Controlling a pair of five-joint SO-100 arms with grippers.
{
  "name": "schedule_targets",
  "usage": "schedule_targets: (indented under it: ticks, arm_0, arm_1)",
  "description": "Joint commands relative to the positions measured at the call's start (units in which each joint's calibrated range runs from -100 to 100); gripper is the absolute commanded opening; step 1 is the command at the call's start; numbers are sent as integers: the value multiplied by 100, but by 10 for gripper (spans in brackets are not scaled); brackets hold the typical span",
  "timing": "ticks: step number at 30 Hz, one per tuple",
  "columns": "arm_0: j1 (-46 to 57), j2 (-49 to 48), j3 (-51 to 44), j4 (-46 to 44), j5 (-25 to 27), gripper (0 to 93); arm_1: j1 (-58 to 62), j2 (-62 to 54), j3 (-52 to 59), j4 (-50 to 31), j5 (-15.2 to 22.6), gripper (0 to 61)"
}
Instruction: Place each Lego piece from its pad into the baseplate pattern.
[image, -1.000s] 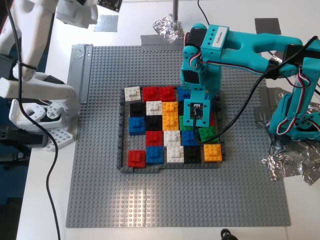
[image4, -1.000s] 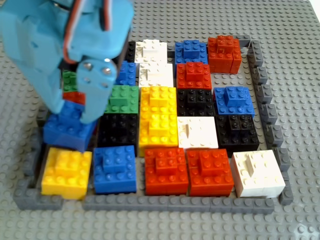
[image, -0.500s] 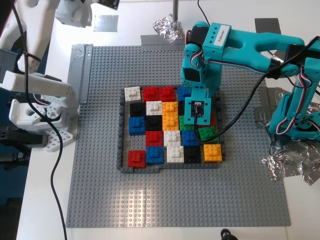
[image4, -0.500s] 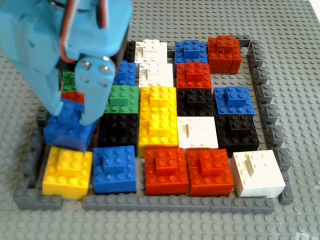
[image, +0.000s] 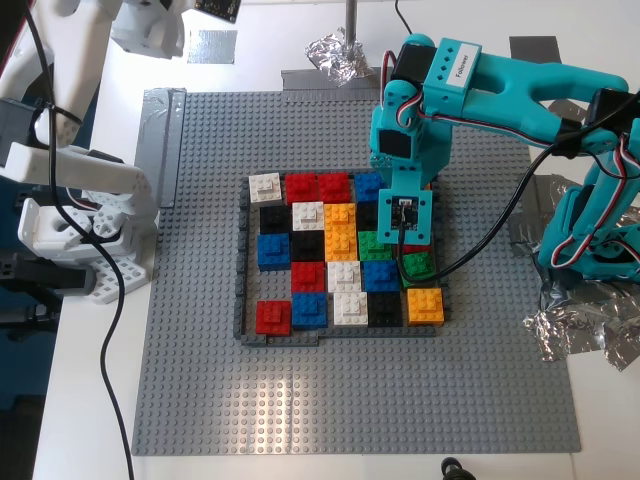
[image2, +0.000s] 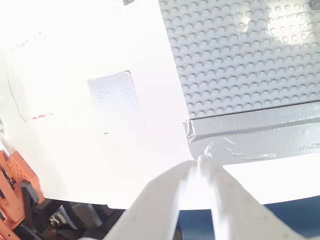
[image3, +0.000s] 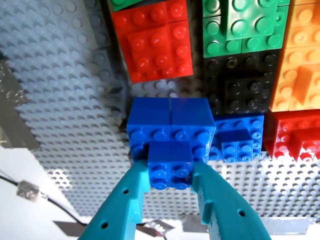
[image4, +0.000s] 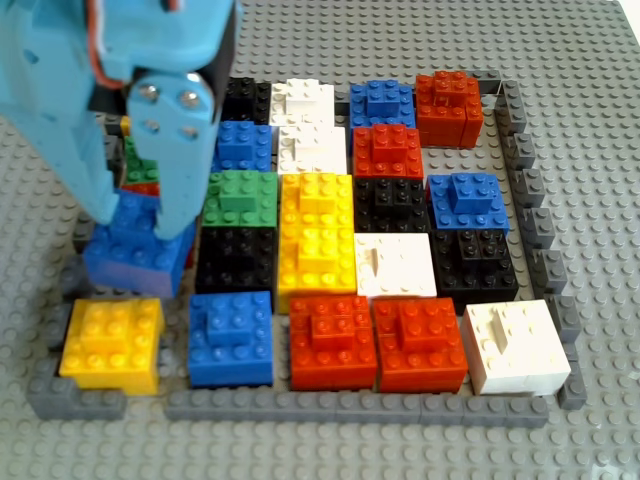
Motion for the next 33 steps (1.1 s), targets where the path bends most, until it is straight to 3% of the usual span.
schedule_targets:
  ticks: [1, 33]
  arm_0:
    - [-20, -277, -16, 45, 29, 0]
    - [-390, 358, 201, -208, -103, 0]
  arm_1:
    - [3, -326, -75, 77, -5, 2]
    - [134, -420, 114, 215, 20, 1]
